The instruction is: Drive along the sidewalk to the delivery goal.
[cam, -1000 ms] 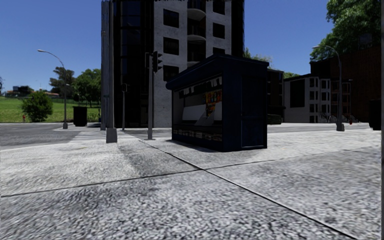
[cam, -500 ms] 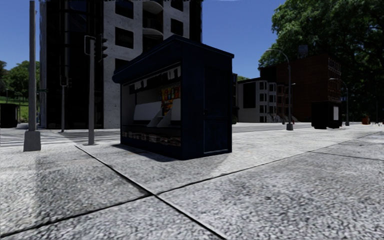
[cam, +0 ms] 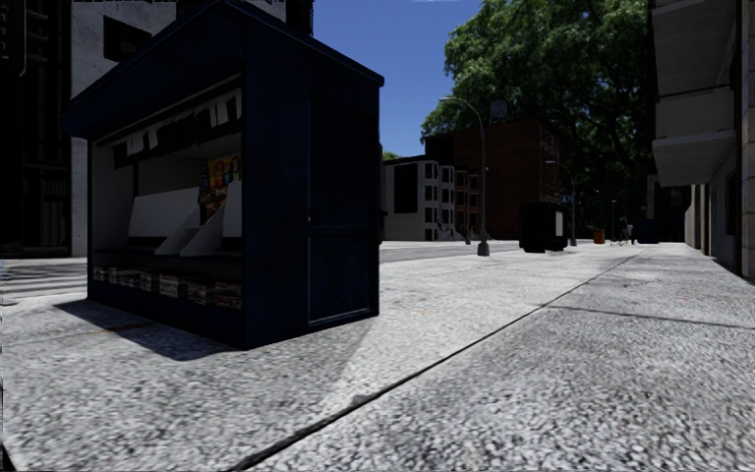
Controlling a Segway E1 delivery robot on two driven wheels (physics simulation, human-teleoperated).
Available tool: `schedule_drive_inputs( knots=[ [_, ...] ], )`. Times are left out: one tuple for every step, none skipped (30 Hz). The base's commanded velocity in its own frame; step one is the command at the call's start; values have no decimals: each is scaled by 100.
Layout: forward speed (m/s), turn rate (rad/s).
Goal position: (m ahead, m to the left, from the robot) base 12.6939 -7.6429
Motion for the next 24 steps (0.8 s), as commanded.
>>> schedule_drive_inputs(
  knots=[
    [200, -54],
    [200, -54],
    [200, -54],
    [200, -54],
    [200, -54],
    [200, -54],
    [200, -54],
    [200, -54],
    [200, -54],
    [200, -54],
    [200, -54],
    [200, -54],
    [200, -54],
    [200, -54],
    [200, -54],
    [200, -54],
    [200, -54],
    [200, -54],
    [200, -54],
    [200, -54],
    [200, -54],
    [200, -54],
    [200, -54],
    [200, -54]
  ],
)
